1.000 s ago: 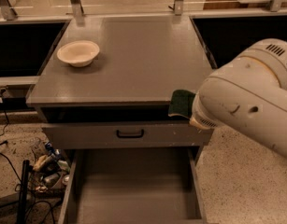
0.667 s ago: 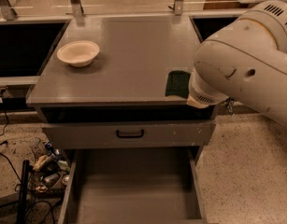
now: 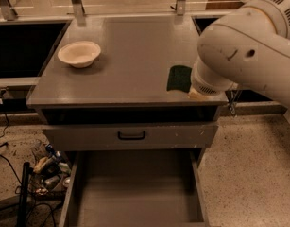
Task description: Pick sponge from middle drawer and place on counter
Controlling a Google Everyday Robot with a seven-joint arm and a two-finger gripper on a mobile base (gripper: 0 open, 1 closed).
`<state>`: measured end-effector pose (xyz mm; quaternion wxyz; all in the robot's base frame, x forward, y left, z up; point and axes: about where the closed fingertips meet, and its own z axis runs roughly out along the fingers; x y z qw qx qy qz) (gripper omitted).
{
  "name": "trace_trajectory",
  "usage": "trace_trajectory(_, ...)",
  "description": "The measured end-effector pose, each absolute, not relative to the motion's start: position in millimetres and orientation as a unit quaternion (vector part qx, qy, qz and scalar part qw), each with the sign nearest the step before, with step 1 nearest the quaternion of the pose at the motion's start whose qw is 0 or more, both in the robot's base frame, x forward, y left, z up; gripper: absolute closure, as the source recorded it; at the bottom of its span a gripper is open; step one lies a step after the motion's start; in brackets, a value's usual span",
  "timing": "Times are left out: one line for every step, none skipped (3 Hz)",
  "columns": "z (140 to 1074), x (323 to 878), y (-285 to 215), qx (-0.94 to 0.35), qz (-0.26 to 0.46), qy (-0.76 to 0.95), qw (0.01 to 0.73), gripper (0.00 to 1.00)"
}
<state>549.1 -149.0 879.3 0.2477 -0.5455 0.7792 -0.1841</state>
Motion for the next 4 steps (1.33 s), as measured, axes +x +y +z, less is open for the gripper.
trace_trajectory(878,581,-139,-0.563,-0.171,0.771,0.244,1.00)
trace_trajectory(878,602,-125,-0.585,-0.159,0.757,0.243,1.00)
trace_trajectory(876,616,-112,-0.609,-0.146,0.741,0.241,1.00)
trace_trajectory(876,616,-112,-0.609,-0.146,0.741,0.241,1.00)
